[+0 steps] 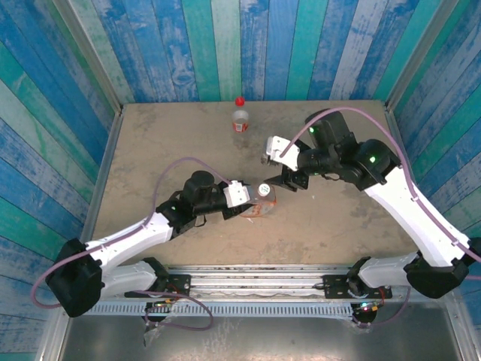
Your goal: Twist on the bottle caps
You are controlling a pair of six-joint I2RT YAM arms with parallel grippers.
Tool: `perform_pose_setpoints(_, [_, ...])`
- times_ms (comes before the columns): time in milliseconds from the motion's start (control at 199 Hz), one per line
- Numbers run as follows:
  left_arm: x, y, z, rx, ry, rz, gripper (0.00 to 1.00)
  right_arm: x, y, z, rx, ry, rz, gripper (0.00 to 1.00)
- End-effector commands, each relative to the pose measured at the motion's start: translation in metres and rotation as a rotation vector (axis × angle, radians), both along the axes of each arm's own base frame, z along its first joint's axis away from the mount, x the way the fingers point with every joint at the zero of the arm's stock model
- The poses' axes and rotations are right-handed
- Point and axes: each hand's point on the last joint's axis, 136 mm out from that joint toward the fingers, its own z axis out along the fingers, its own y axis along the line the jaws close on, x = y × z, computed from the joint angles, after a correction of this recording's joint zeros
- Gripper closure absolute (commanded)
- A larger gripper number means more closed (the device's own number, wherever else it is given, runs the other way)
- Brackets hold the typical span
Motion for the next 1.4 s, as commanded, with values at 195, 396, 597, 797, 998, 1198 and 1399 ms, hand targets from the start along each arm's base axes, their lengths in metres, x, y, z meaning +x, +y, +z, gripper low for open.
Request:
perform_pose_setpoints(195, [-0.014,-0.004,0.034,-0.065,-0.031,-0.082,0.51,-0.033,0.0,-0.038,-0.16,0.122,0.197,0.5])
perform_pose_setpoints(396, [-0.015,-0.005,0.033,-0.06,-0.021,-0.087,0.51,-0.034,0.006,-0.052,-0.192,0.141,0.227,0.53])
perform_pose_setpoints(597, [-0.016,-0.003,0.036,-0.068,-0.028,-0.084,0.52,-0.033,0.01,-0.058,-0.201,0.158,0.234,0.63])
perform_pose_setpoints(797, [-0.016,-0.003,0.04,-0.073,-0.029,-0.081,0.52,-0.035,0.01,-0.064,-0.215,0.175,0.244,0.64])
perform_pose_setpoints(998, [-0.016,-0.003,0.042,-0.076,-0.035,-0.08,0.52,-0.034,0.01,-0.066,-0.224,0.178,0.243,0.67])
perform_pose_setpoints(1198, [-0.015,-0.003,0.044,-0.079,-0.039,-0.079,0.52,-0.031,0.012,-0.067,-0.227,0.179,0.238,0.78])
perform_pose_setpoints(1399, [-0.007,-0.002,0.048,-0.083,-0.055,-0.037,0.53,-0.025,0.012,-0.067,-0.239,0.176,0.197,0.77])
